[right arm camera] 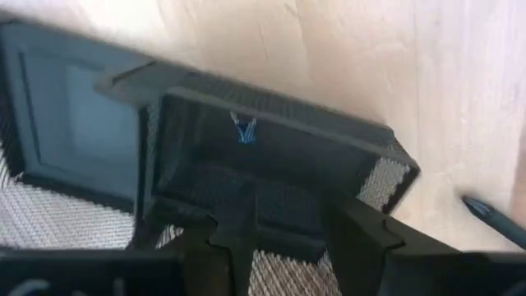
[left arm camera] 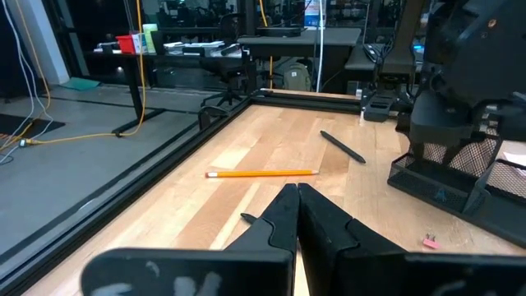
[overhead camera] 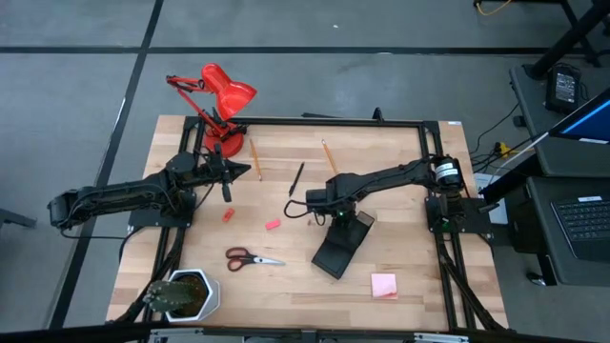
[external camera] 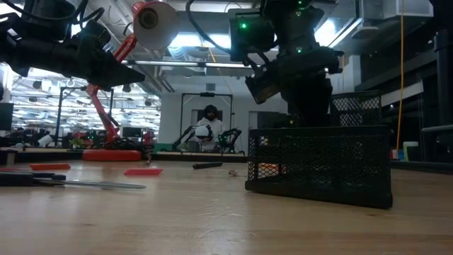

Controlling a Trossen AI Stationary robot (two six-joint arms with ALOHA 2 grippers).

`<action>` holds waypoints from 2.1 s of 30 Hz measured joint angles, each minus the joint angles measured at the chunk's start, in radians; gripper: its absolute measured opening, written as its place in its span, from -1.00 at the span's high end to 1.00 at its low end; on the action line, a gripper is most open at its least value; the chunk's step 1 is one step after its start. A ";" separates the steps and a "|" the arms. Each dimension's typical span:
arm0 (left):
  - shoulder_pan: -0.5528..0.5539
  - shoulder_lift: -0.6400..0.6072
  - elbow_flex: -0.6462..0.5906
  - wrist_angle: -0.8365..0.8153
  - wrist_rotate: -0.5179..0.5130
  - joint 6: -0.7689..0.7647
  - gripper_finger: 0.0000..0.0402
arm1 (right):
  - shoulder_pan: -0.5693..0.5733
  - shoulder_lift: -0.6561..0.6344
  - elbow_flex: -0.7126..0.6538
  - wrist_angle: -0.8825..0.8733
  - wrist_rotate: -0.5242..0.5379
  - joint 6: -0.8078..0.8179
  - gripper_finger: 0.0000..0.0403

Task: Pick and place office supplies into organizer
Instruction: Put the left pencil into the desk organizer

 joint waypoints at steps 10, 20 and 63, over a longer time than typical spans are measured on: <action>0.000 0.000 0.000 0.002 0.000 0.000 0.98 | 0.000 -0.066 0.088 -0.040 0.052 -0.100 0.34; 0.000 0.000 0.000 0.007 0.005 -0.063 0.98 | -0.012 -0.260 0.009 0.161 0.237 -0.239 0.41; -0.039 0.186 0.141 -0.143 -0.093 -0.220 0.99 | -0.587 -0.667 -1.008 1.695 -0.220 -0.637 0.99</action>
